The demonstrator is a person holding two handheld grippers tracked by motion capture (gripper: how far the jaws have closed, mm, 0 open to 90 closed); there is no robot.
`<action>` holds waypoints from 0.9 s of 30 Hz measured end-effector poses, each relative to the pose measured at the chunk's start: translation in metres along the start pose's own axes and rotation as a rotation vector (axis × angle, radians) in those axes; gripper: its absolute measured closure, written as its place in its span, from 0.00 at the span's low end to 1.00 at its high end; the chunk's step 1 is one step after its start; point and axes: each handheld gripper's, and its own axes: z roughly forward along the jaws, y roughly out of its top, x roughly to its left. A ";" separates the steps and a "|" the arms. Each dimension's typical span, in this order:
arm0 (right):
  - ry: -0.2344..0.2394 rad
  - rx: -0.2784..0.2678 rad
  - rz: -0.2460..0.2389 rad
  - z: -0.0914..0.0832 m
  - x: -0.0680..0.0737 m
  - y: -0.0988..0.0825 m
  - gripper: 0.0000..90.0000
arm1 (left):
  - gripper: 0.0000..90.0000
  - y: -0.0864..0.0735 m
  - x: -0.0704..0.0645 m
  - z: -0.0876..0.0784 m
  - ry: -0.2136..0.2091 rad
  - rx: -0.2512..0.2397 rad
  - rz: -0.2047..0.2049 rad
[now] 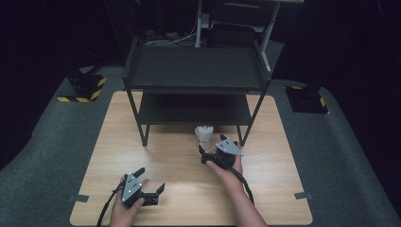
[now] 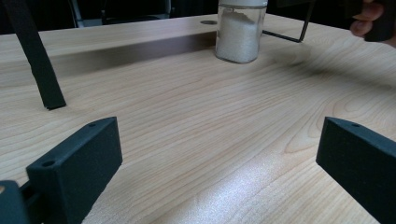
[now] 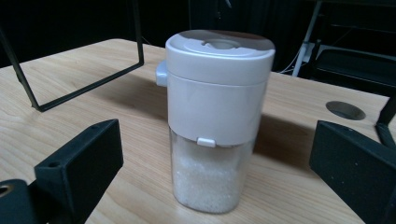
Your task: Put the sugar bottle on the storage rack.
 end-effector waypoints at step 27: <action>-0.102 -0.040 0.002 0.041 0.022 -0.003 0.21 | 0.00 -0.001 0.000 -0.001 -0.004 -0.004 -0.006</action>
